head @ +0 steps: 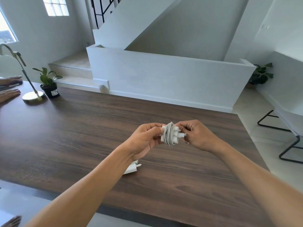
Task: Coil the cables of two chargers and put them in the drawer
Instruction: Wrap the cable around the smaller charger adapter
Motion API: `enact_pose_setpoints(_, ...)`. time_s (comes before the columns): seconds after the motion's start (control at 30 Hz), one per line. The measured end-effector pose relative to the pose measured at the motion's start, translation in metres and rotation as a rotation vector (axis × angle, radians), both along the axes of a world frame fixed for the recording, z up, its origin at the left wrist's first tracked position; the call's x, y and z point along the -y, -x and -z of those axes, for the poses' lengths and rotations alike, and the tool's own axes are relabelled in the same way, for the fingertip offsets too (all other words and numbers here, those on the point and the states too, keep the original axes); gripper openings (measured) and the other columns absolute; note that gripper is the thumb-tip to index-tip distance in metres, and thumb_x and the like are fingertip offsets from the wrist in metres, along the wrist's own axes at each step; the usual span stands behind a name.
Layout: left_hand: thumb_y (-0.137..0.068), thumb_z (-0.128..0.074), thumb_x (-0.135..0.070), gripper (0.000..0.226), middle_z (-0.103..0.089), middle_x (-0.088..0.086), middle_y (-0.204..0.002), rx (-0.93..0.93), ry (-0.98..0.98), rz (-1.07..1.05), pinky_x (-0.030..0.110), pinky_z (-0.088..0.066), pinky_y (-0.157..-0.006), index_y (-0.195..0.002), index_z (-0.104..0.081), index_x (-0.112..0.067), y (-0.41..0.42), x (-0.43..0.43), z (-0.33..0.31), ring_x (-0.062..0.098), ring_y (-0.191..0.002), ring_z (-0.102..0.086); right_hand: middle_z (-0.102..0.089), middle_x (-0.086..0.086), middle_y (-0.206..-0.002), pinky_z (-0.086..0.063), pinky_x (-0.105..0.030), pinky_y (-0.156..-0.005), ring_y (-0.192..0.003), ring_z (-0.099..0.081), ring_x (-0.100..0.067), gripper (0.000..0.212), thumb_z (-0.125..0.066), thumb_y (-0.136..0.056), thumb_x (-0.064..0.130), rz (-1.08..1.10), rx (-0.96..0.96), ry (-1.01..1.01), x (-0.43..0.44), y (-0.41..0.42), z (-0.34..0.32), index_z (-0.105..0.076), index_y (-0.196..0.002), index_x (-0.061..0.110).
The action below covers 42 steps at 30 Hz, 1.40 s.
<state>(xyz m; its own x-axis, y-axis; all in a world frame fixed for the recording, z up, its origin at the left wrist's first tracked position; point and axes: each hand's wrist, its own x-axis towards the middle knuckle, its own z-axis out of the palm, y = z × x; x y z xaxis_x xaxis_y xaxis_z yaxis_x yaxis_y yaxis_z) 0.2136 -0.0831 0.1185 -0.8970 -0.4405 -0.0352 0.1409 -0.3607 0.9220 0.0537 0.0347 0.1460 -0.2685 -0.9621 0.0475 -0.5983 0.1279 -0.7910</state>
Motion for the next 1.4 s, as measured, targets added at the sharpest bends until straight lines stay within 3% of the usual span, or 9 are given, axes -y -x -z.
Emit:
enact_pose_setpoints(0.3,-0.096,-0.044,-0.002,0.041,-0.053,0.022,-0.117,-0.069,-0.184,-0.023,0.035,-0.057,-0.082,-0.131,-0.058,-0.017,0.005,-0.009,0.004,0.028,-0.095,-0.059,-0.038,0.011,-0.048,-0.028,-0.024,-0.049,-0.045,-0.025,-0.006,0.03,-0.047,-0.098,0.02,0.097,-0.11,0.003,-0.004,-0.013,0.02,-0.068,-0.078,0.013)
enact_pose_setpoints(0.5,-0.098,-0.036,-0.001,0.038,-0.068,0.013,-0.113,-0.036,-0.103,0.092,0.034,-0.054,-0.084,-0.118,-0.066,-0.013,0.003,-0.015,0.003,0.023,-0.095,-0.063,-0.055,0.005,-0.051,-0.033,-0.017,-0.05,-0.047,-0.037,-0.005,0.029,-0.048,-0.093,0.012,0.087,-0.18,-0.093,-0.006,-0.003,0.022,-0.066,-0.069,0.014)
enact_pose_setpoints(0.6,-0.098,-0.036,-0.002,0.034,-0.068,0.014,-0.111,-0.022,-0.151,0.06,0.035,-0.055,-0.082,-0.114,-0.064,-0.012,0.005,-0.018,0.007,0.024,-0.092,-0.062,-0.042,0.008,-0.05,-0.03,-0.02,-0.051,-0.046,-0.032,-0.005,0.031,-0.05,-0.095,0.015,0.082,-0.158,-0.076,-0.008,-0.007,0.028,-0.058,-0.066,0.006)
enact_pose_setpoints(0.7,-0.098,-0.034,-0.002,0.033,-0.07,0.013,-0.102,-0.021,-0.233,-0.033,0.035,-0.057,-0.075,-0.111,-0.063,-0.011,0.007,-0.016,0.008,0.021,-0.08,-0.066,-0.039,0.01,-0.052,-0.033,-0.026,-0.051,-0.048,-0.033,-0.005,0.036,-0.047,-0.1,0.026,0.063,-0.095,-0.063,-0.015,-0.012,0.038,-0.063,-0.068,0.03)
enact_pose_setpoints(0.83,-0.097,-0.037,-0.003,0.032,-0.071,0.012,-0.094,0.011,-0.31,-0.196,0.035,-0.057,-0.072,-0.106,-0.066,-0.015,0.008,-0.003,0.012,0.021,-0.078,-0.062,-0.053,0.007,-0.062,-0.046,-0.02,-0.053,-0.048,-0.049,-0.006,0.028,-0.045,-0.101,0.021,0.122,-0.074,-0.042,-0.025,-0.016,0.05,-0.064,-0.12,0.026)
enact_pose_setpoints(0.93,-0.096,-0.038,-0.003,0.033,-0.069,0.012,-0.093,0.048,-0.321,-0.265,0.036,-0.056,-0.076,-0.105,-0.066,-0.016,0.01,-0.001,0.012,0.021,-0.076,-0.06,-0.061,0.01,-0.071,-0.05,-0.022,-0.06,-0.054,-0.056,-0.005,0.035,-0.045,-0.101,0.022,0.098,-0.184,0.03,-0.027,-0.021,0.046,-0.049,-0.135,0.028)
enact_pose_setpoints(1.1,-0.096,-0.04,-0.003,0.029,-0.07,0.011,-0.092,0.062,-0.336,-0.341,0.037,-0.054,-0.08,-0.106,-0.064,-0.015,0.017,-0.004,0.006,0.021,-0.072,-0.064,-0.066,0.005,-0.074,-0.049,-0.028,-0.067,-0.069,-0.06,-0.011,0.002,-0.054,-0.097,0.025,0.042,-0.322,0.151,-0.024,-0.032,0.038,-0.052,-0.098,0.026)
enact_pose_setpoints(1.27,-0.097,-0.043,-0.004,0.027,-0.071,0.013,-0.097,0.063,-0.287,-0.317,0.039,-0.055,-0.082,-0.108,-0.065,-0.014,0.014,-0.004,0.005,0.021,-0.074,-0.067,-0.074,0.003,-0.089,-0.056,-0.039,-0.081,-0.087,-0.07,-0.014,0.019,-0.058,-0.095,0.018,0.103,-0.176,0.248,-0.024,-0.03,0.044,-0.062,-0.103,0.035)
enact_pose_setpoints(1.4,-0.096,-0.045,-0.003,0.026,-0.07,0.014,-0.096,0.072,-0.28,-0.278,0.037,-0.057,-0.079,-0.109,-0.065,-0.013,0.013,-0.011,0.007,0.02,-0.072,-0.065,-0.063,0.014,-0.099,-0.056,-0.026,-0.079,-0.084,-0.066,-0.008,0.02,-0.064,-0.089,0.005,0.188,-0.221,0.442,-0.021,-0.031,0.046,-0.074,-0.099,0.019)
